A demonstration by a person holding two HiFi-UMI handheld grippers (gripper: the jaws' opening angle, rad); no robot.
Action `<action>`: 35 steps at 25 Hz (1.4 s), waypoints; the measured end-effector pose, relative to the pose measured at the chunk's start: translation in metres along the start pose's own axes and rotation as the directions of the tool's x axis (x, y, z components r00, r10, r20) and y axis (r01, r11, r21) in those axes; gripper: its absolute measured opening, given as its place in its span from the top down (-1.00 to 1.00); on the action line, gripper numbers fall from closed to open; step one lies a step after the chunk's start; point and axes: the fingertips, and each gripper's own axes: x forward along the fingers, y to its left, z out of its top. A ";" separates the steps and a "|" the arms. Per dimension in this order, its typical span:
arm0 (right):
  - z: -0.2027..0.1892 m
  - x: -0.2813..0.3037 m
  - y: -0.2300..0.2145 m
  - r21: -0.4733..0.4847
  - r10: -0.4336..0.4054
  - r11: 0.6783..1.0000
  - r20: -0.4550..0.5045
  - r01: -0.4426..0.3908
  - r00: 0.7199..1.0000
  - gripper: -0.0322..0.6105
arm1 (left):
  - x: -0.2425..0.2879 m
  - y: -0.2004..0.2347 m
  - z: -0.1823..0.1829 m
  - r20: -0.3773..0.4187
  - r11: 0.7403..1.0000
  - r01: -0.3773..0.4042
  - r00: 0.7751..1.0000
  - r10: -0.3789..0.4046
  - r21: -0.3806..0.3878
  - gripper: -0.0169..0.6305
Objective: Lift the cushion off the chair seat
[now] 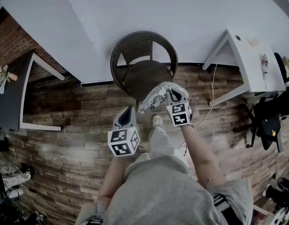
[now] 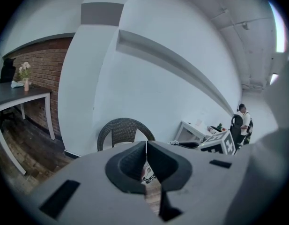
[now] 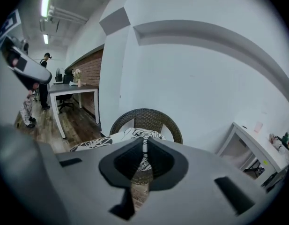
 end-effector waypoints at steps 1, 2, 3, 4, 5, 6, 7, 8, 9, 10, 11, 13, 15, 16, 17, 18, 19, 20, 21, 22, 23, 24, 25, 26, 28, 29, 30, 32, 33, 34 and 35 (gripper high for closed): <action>0.004 -0.008 0.002 0.003 -0.005 1.000 0.014 0.005 1.000 0.81 | -0.006 0.000 0.001 0.006 1.000 0.003 1.000 -0.003 0.002 0.92; 0.008 -0.017 0.005 0.004 -0.010 1.000 0.027 0.010 1.000 0.81 | -0.012 -0.001 0.002 0.013 1.000 0.006 1.000 -0.006 0.005 0.92; 0.012 -0.025 0.007 0.004 -0.014 1.000 0.040 0.014 0.999 0.81 | -0.019 -0.002 0.002 0.019 1.000 0.010 1.000 -0.010 0.008 0.92; 0.015 -0.034 0.010 0.005 -0.018 1.000 0.053 0.018 0.998 0.81 | -0.025 -0.002 0.002 0.025 1.000 0.013 1.000 -0.013 0.011 0.92; 0.019 -0.043 0.013 0.007 -0.021 1.000 0.064 0.021 0.998 0.81 | -0.033 -0.003 0.002 0.030 1.000 0.016 0.999 -0.017 0.014 0.92; 0.022 -0.051 0.016 0.011 -0.023 1.000 0.076 0.022 0.997 0.81 | -0.040 -0.003 0.002 0.035 1.000 0.019 0.999 -0.019 0.019 0.92; 0.026 -0.059 0.018 0.016 -0.025 1.000 0.089 0.024 0.996 0.81 | -0.046 -0.004 0.002 0.040 0.999 0.021 0.999 -0.022 0.026 0.92; 0.031 -0.068 0.020 0.023 -0.029 0.999 0.103 0.026 0.994 0.81 | -0.052 -0.004 0.002 0.043 0.999 0.023 0.999 -0.024 0.034 0.92; 0.036 -0.076 0.022 0.029 -0.032 0.999 0.117 0.029 0.993 0.81 | -0.058 -0.004 0.003 0.047 0.999 0.024 0.999 -0.026 0.040 0.92; 0.041 -0.084 0.025 0.032 -0.036 0.999 0.131 0.032 0.991 0.81 | -0.064 -0.003 0.003 0.050 0.999 0.025 0.998 -0.027 0.044 0.92; 0.045 -0.092 0.028 0.031 -0.038 0.999 0.142 0.034 0.989 0.81 | -0.070 -0.003 0.003 0.053 0.999 0.027 0.998 -0.029 0.046 0.92; 0.052 -0.108 0.035 0.024 -0.040 0.999 0.162 0.036 0.986 0.81 | -0.081 -0.003 0.002 0.058 0.998 0.031 0.998 -0.034 0.050 0.92; 0.058 -0.124 0.041 0.026 -0.042 0.999 0.184 0.038 0.982 0.81 | -0.091 -0.004 0.002 0.065 0.998 0.035 0.997 -0.039 0.058 0.92; 0.060 -0.132 0.044 0.030 -0.044 0.999 0.196 0.039 0.980 0.81 | -0.096 -0.005 0.002 0.069 0.997 0.037 0.997 -0.041 0.062 0.92; 0.062 -0.140 0.047 0.035 -0.046 0.999 0.209 0.040 0.977 0.81 | -0.101 -0.006 0.003 0.074 0.997 0.038 0.996 -0.043 0.066 0.92; 0.065 -0.148 0.049 0.040 -0.048 0.998 0.221 0.040 0.974 0.81 | -0.106 -0.007 0.003 0.078 0.997 0.040 0.996 -0.046 0.070 0.92; 0.066 -0.156 0.052 0.046 -0.050 0.998 0.232 0.041 0.971 0.81 | -0.110 -0.008 0.003 0.082 0.996 0.042 0.995 -0.048 0.075 0.92; 0.067 -0.163 0.055 0.052 -0.052 0.998 0.242 0.040 0.969 0.81 | -0.115 -0.009 0.003 0.086 0.996 0.044 0.995 -0.051 0.080 0.92; 0.068 -0.170 0.057 0.059 -0.053 0.997 0.251 0.040 0.966 0.81 | -0.119 -0.011 0.002 0.090 0.995 0.046 0.994 -0.054 0.085 0.92; 0.069 -0.177 0.059 0.066 -0.055 0.997 0.261 0.039 0.964 0.81 | -0.123 -0.012 0.002 0.094 0.995 0.049 0.994 -0.057 0.089 0.92; 0.070 -0.183 0.061 0.071 -0.058 0.997 0.270 0.040 0.961 0.81 | -0.127 -0.013 0.002 0.097 0.994 0.051 0.993 -0.060 0.092 0.92; 0.070 -0.190 0.063 0.076 -0.061 0.996 0.278 0.041 0.959 0.81 | -0.131 -0.014 0.002 0.100 0.994 0.052 0.993 -0.062 0.095 0.92; 0.072 -0.196 0.065 0.080 -0.065 0.996 0.285 0.043 0.956 0.81 | -0.135 -0.014 0.002 0.103 0.994 0.054 0.993 -0.064 0.097 0.92; 0.073 -0.201 0.066 0.085 -0.069 0.995 0.291 0.046 0.954 0.81 | -0.138 -0.015 0.002 0.106 0.993 0.056 0.992 -0.067 0.099 0.92; 0.074 -0.212 0.068 0.096 -0.077 0.994 0.302 0.051 0.950 0.81 | -0.142 -0.016 0.002 0.110 0.993 0.061 0.991 -0.072 0.101 0.92; 0.075 -0.217 0.068 0.103 -0.082 0.993 0.308 0.053 0.948 0.81 | -0.144 -0.017 0.002 0.111 0.993 0.063 0.991 -0.074 0.101 0.92; 0.075 -0.222 0.069 0.108 -0.087 0.993 0.312 0.056 0.946 0.81 | -0.146 -0.017 0.002 0.113 0.993 0.065 0.991 -0.076 0.101 0.92; 0.074 -0.229 0.071 0.109 -0.094 0.992 0.318 0.062 0.944 0.81 | -0.149 -0.018 0.001 0.117 0.993 0.068 0.990 -0.079 0.101 0.92; 0.074 -0.232 0.072 0.106 -0.095 0.992 0.319 0.064 0.943 0.81 | -0.150 -0.019 0.001 0.120 0.993 0.069 0.989 -0.081 0.100 0.92; 0.073 -0.235 0.073 0.103 -0.096 0.992 0.321 0.066 0.942 0.81 | -0.151 -0.020 0.001 0.123 0.993 0.070 0.989 -0.082 0.099 0.92; 0.073 -0.237 0.074 0.102 -0.097 0.993 0.323 0.067 0.942 0.81 | -0.152 -0.020 0.001 0.125 0.993 0.071 0.989 -0.083 0.098 0.92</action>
